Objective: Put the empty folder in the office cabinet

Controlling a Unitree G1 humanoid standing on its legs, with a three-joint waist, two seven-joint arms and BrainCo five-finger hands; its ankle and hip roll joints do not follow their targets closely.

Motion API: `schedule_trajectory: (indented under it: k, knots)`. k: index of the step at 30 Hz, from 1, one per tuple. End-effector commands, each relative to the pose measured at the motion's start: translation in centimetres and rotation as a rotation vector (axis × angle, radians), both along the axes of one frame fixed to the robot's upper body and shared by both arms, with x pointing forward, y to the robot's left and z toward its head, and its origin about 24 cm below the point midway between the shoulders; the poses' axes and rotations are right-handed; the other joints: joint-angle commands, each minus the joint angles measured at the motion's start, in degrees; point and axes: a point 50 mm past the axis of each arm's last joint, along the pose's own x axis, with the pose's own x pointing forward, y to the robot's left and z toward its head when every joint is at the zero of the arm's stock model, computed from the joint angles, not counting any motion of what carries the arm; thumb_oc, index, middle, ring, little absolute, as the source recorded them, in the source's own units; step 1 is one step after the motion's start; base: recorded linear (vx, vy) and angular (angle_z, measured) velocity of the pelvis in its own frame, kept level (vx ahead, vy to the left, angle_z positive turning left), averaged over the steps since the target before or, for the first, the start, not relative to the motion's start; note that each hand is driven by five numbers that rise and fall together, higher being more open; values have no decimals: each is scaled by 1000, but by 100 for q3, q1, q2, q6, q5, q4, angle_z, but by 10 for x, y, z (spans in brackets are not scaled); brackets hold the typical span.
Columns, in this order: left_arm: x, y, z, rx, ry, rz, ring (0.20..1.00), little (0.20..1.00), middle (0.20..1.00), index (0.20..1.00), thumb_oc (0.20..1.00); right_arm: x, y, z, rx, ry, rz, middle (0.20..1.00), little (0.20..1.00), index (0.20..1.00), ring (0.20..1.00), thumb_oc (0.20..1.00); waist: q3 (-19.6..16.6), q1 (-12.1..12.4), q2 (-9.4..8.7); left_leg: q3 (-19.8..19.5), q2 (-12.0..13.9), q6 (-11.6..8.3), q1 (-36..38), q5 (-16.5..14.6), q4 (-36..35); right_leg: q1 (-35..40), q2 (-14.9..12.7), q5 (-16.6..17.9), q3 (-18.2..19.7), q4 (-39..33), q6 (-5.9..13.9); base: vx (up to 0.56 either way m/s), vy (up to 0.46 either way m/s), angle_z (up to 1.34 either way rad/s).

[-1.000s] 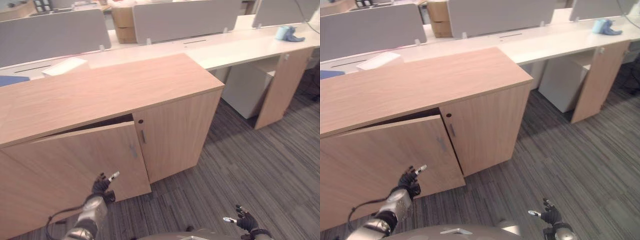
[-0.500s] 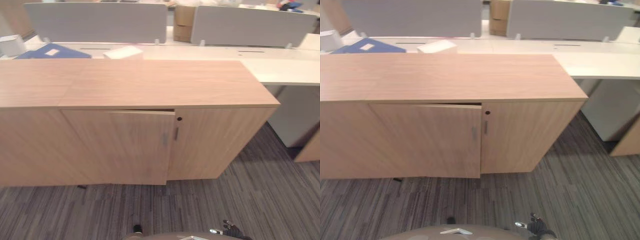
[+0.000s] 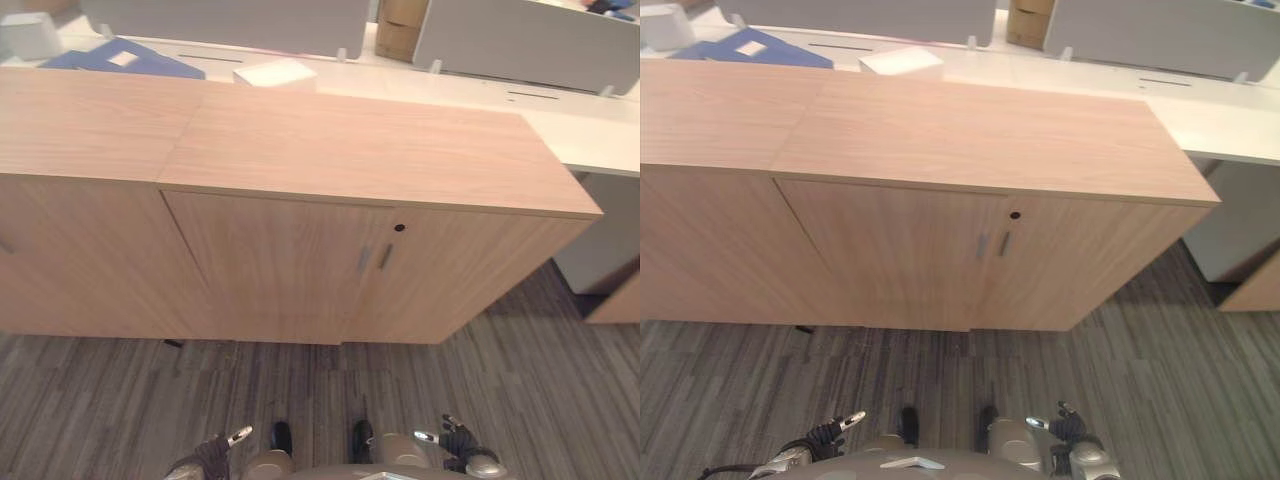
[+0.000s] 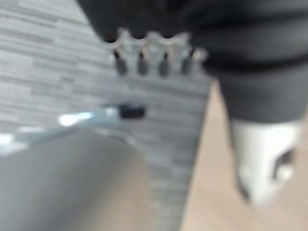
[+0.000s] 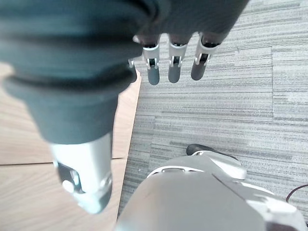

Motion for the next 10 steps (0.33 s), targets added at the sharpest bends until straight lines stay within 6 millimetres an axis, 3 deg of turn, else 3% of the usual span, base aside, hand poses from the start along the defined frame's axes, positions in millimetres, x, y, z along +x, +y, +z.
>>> schedule_trajectory:
  k: [1,10]
  knots:
    - [0,-8,-2,-21,15,10,1000,1000,1000,1000,1000,23,-19,10,-38,-59,26,1000,1000,1000,1000,1000,70,-24,224,-137,-455,169,534,-1015,75,794,159,266,140,-1090,50,67,-20,10]
    - [-11,-16,-6,-1,35,13,1000,1000,1000,1000,1000,10,-12,4,-39,-10,40,1000,1000,1000,1000,1000,-164,15,94,-51,-500,168,622,-1129,105,1140,228,236,183,-1450,-20,64,-29,-3]
